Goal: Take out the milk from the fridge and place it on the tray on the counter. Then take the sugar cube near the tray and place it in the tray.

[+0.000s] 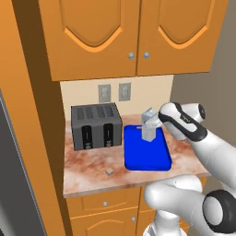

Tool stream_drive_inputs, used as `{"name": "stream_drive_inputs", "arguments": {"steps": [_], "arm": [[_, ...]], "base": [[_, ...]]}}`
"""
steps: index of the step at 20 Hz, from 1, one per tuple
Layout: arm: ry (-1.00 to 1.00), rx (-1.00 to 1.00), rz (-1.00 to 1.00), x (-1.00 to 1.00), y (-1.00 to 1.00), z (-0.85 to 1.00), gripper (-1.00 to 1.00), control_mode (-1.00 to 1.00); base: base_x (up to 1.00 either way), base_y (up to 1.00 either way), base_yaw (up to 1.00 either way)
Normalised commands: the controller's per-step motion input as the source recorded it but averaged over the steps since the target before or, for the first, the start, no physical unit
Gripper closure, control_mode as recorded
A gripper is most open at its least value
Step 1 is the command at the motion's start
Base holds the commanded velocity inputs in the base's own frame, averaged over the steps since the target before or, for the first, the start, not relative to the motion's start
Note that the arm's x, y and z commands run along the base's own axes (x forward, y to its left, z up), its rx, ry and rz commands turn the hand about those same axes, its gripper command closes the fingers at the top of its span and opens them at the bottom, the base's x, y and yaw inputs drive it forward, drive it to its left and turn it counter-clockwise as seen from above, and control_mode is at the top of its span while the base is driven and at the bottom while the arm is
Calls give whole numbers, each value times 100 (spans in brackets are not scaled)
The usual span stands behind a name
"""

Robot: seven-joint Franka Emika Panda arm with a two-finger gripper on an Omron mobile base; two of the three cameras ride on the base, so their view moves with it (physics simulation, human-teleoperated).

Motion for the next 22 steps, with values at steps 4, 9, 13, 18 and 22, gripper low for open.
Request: {"name": "stream_drive_inputs", "arguments": {"steps": [4, 9, 13, 18, 22], "arm": [[-4, 1, 7, 29, 0, -27, 100, -100], [1, 0, 5, 36, 0, -22, 100, -100], [0, 0, 5, 25, -1, -17, 100, -100], [-1, 0, 5, 18, -2, -9, 100, -100], [0, 0, 3, 19, 0, -13, 100, -100]], "base": [[0, 0, 0], [0, 0, 0], [0, 0, 0], [0, 0, 0], [0, 0, 0]]}}
